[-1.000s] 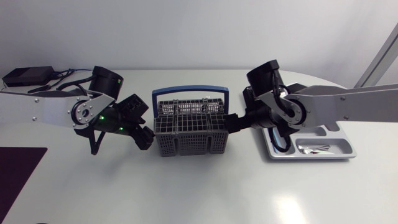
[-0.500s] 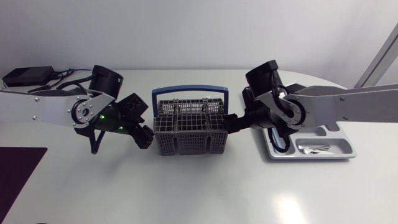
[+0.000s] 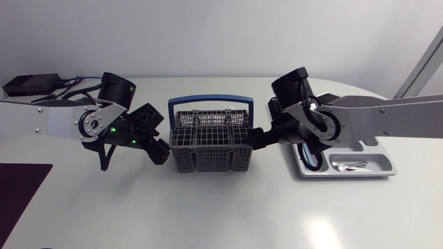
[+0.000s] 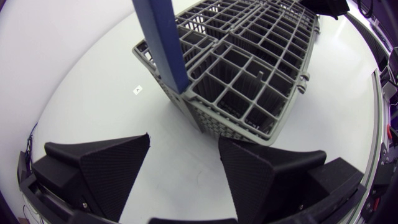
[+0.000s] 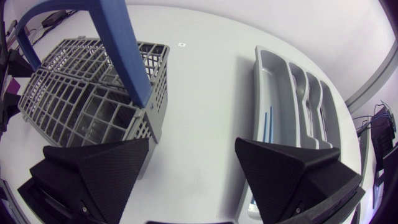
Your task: Unload the cutlery basket into the drawer organizer.
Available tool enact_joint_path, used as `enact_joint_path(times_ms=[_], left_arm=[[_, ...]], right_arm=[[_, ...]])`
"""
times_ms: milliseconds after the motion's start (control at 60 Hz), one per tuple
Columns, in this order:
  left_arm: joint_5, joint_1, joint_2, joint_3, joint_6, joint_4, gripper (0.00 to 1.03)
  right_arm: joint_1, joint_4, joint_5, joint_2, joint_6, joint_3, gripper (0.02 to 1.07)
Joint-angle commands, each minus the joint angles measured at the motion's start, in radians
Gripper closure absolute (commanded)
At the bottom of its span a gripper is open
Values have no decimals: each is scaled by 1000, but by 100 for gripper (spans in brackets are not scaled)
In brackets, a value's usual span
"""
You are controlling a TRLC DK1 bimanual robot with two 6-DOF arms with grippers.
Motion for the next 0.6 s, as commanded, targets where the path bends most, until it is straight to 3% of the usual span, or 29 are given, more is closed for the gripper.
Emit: enact_joint_path(times_ms=[0,583], left_arm=[[21,5,-17,33,-20,6,5],[56,236,-301,-73,0,-41,5]], right_arm=[[28,-3,-19,-27,-3,-31,7],[-307,17,-74,-235,-170,-102,7]])
